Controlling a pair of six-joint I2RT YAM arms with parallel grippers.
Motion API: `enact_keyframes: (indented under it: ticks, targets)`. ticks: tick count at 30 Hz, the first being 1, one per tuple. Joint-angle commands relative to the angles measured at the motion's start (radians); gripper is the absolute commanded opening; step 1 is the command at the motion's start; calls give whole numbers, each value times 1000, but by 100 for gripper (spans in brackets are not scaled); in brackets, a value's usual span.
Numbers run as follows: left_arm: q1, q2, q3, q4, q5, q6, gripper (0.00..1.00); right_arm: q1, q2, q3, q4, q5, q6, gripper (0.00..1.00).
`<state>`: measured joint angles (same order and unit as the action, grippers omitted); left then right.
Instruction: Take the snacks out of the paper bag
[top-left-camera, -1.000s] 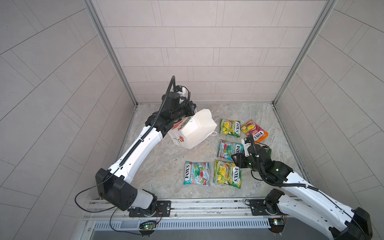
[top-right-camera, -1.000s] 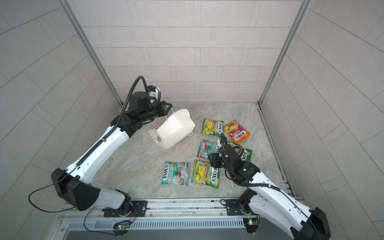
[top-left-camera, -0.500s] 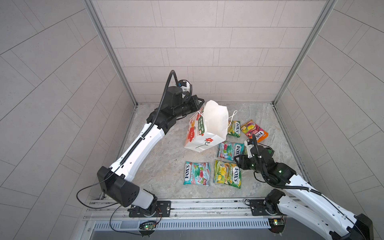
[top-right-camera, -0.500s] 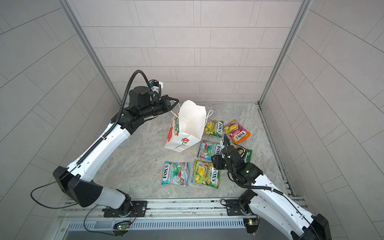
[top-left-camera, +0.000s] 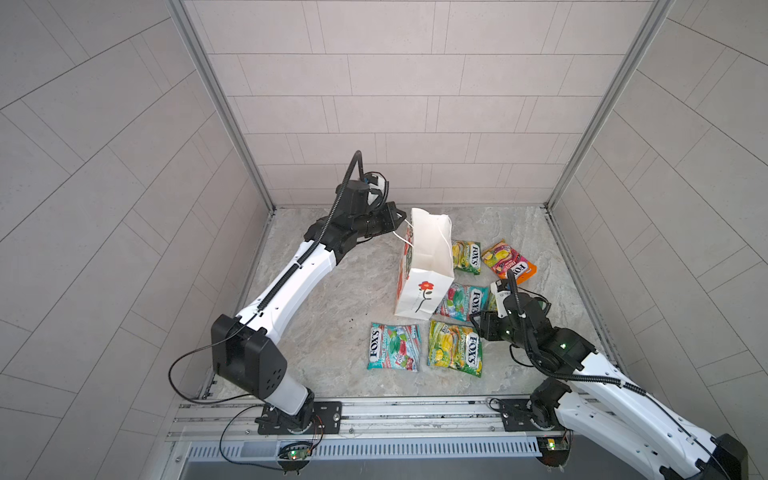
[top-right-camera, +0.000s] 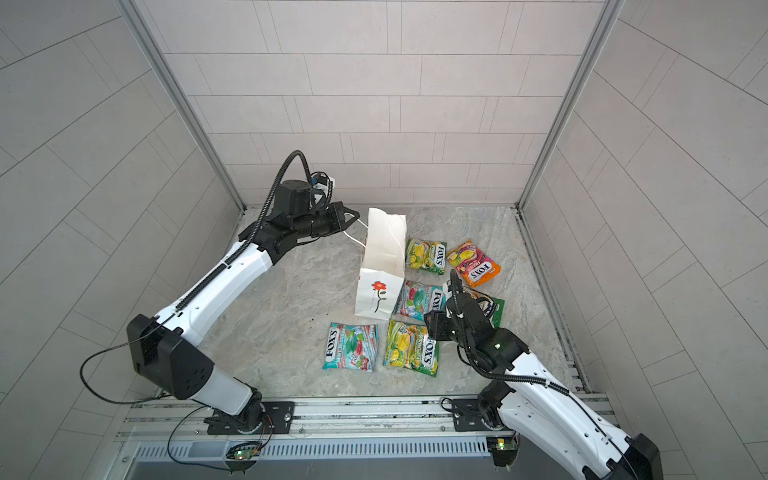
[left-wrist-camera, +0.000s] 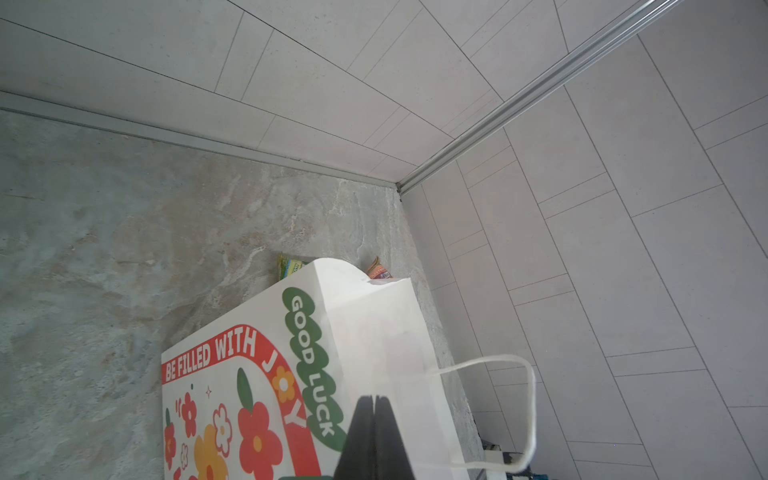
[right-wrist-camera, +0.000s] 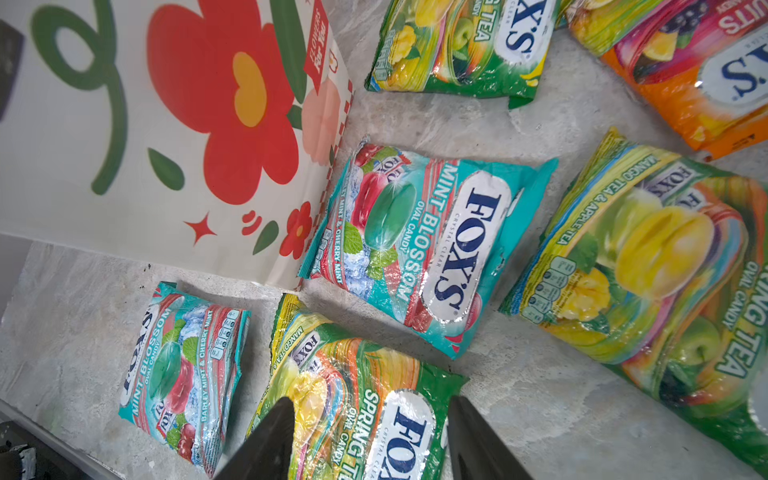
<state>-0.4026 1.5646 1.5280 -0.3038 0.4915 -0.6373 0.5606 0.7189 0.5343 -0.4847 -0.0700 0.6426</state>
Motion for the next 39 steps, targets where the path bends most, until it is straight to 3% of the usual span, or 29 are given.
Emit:
enact_keyframes:
  ticks: [1,6,9,13,19,23,28,32,39]
  targets:
    - [47,21,-1,19,74,77,0,-7,-3,-7,-20,3,-9,60]
    - [88,59,16,-7,110,109,0,-9,-1,-8,-18,4,-10,61]
    - [99,67,24,-9,117,115,9,-11,-1,-11,-19,4,-14,60]
    - [106,72,54,-35,131,137,30,-14,-2,-10,-20,3,-16,61]
    - [112,54,123,-115,127,212,70,-20,-9,-15,-20,14,-17,61]
    - [114,29,191,-213,74,304,86,-22,-18,-23,-24,43,-21,61]
    - [113,-41,224,-286,-61,416,93,-33,-18,-26,-25,110,-49,61]
    - [113,-127,188,-300,-212,478,94,-43,-10,-7,-34,239,-87,61]
    - [114,-345,-23,-199,-662,493,95,-60,28,54,-12,603,-198,61]
